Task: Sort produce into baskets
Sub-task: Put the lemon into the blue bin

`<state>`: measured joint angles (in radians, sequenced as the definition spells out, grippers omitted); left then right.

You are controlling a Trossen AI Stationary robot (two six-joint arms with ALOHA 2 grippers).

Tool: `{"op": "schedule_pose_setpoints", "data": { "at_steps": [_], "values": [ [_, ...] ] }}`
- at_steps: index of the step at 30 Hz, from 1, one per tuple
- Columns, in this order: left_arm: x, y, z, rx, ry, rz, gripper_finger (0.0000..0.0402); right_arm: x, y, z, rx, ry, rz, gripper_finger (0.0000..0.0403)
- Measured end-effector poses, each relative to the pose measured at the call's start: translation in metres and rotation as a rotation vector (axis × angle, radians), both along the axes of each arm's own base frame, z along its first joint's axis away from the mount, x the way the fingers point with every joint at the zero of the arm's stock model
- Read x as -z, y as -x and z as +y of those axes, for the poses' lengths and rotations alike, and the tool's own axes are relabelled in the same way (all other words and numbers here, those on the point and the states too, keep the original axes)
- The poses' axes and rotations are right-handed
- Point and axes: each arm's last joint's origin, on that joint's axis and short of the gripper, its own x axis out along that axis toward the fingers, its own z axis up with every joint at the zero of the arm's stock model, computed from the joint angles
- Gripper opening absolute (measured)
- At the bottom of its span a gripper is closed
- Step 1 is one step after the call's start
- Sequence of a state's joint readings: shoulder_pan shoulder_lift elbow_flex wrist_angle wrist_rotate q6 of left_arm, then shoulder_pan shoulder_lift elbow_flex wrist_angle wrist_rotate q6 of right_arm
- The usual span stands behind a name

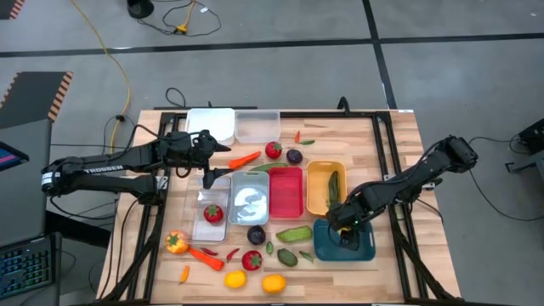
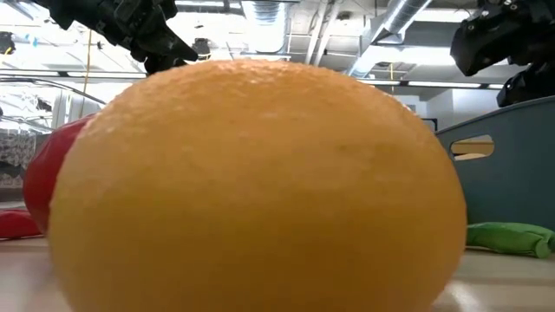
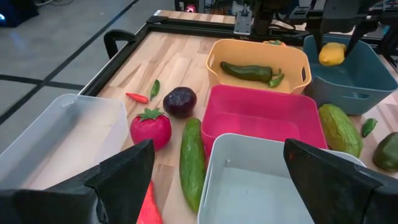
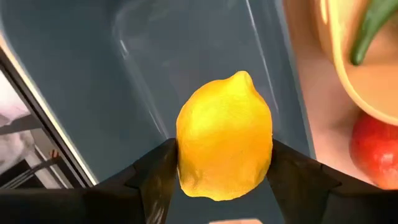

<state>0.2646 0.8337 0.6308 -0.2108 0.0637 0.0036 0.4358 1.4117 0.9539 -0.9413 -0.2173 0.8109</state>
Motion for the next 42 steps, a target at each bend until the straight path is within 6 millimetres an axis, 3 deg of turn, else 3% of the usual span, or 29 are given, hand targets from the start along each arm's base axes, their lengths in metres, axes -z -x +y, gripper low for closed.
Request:
{"op": "schedule_pose_setpoints", "data": {
  "at_steps": [42],
  "values": [
    [0.0007,0.0002,-0.0001,-0.010,0.024,0.003,0.0345,-0.0006,-0.0020,-0.0009,0.057,-0.054,0.023,0.0261]
  ]
}}
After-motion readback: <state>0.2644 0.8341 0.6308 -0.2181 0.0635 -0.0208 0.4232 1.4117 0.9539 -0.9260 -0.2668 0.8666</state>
